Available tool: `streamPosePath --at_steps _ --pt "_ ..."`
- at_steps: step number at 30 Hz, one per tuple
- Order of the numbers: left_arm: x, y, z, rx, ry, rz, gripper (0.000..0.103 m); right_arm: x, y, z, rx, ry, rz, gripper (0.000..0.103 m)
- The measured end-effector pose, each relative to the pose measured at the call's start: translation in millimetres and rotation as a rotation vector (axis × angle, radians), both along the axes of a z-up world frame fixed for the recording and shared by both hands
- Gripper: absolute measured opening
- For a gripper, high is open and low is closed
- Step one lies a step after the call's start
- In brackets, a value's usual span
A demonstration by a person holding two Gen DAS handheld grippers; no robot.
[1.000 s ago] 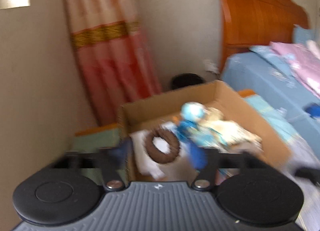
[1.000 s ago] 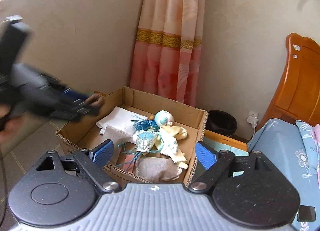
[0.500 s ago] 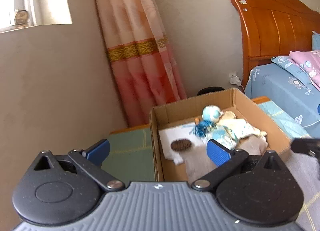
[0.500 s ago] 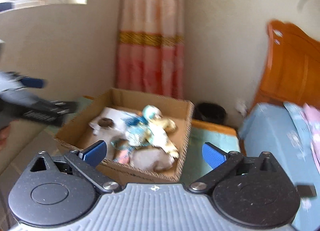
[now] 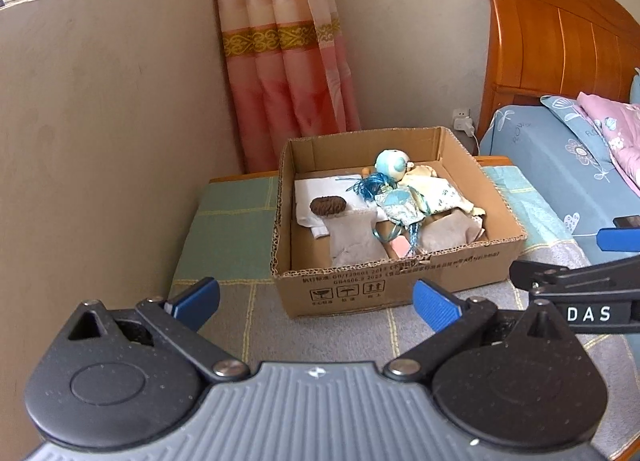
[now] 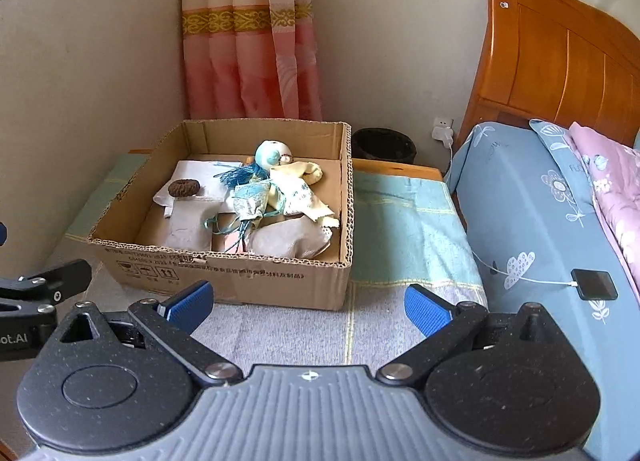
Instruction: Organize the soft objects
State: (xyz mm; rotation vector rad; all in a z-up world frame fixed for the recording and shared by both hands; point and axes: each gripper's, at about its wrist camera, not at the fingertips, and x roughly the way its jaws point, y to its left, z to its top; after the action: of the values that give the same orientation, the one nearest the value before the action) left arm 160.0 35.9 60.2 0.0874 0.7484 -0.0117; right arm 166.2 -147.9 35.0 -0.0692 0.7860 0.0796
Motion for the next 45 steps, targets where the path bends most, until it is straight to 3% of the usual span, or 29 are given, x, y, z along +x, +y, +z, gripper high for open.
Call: streamPosePath --at_steps 45 --pt "0.1 -4.1 1.1 0.000 0.004 0.045 0.102 -7.1 -3.4 8.9 0.020 -0.006 -0.001 0.103"
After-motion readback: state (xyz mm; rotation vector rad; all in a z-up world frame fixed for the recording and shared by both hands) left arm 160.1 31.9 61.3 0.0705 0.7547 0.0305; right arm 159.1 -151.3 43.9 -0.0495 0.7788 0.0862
